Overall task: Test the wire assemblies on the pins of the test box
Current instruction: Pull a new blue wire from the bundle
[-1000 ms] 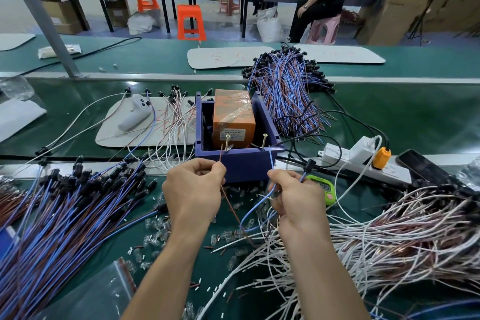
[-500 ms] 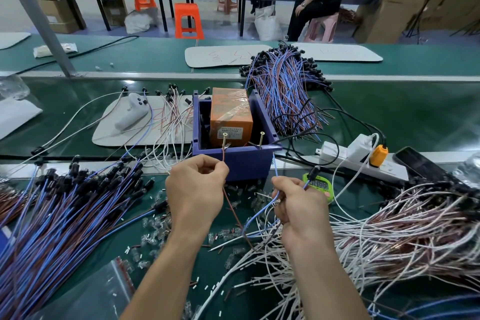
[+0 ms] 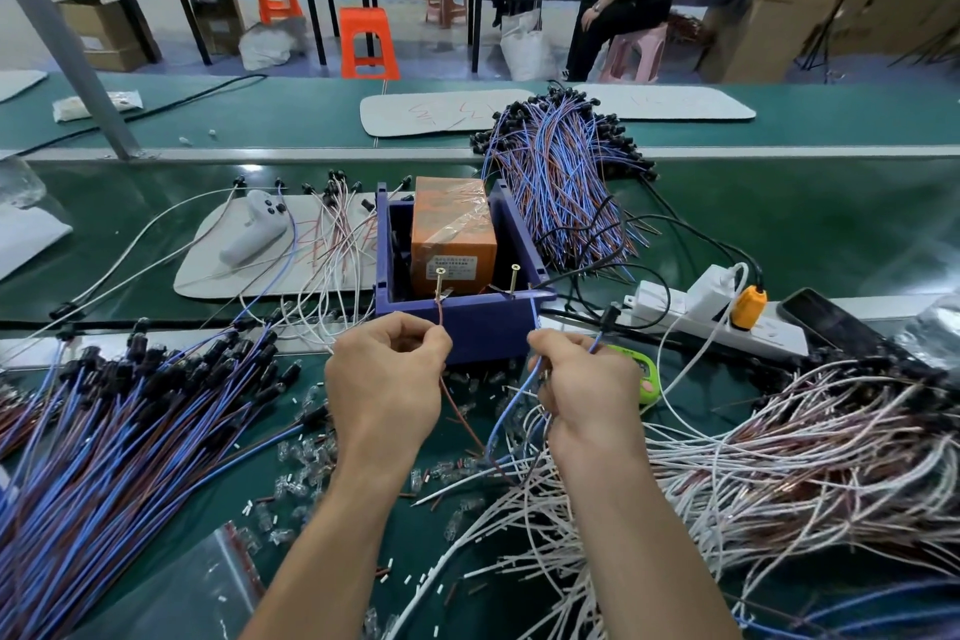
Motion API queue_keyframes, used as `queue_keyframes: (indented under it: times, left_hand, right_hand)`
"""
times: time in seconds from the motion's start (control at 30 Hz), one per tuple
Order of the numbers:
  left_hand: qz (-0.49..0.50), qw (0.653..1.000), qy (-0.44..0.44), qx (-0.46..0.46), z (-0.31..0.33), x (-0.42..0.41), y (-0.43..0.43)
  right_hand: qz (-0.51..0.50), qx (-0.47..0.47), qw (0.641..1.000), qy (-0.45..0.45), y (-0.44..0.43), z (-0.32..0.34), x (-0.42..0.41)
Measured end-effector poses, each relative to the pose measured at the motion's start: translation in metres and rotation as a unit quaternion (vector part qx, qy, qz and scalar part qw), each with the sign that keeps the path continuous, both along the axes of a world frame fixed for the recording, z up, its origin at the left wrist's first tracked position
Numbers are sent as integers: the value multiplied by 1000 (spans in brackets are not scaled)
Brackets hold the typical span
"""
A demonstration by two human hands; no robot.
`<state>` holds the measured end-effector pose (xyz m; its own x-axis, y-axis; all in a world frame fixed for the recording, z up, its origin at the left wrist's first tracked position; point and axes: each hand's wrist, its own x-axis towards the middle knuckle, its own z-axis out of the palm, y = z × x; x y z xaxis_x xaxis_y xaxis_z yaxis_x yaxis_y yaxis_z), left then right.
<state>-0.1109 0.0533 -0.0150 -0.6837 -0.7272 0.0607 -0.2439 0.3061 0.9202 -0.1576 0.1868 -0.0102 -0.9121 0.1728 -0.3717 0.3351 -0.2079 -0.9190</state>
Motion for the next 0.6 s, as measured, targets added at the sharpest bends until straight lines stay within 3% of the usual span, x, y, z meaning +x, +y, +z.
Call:
queue_keyframes:
  times: [0.6]
  left_hand:
    - [7,1000,4,19,-1,1,-2]
  right_hand:
    - [-3,19,1000,-3,-6,1,2]
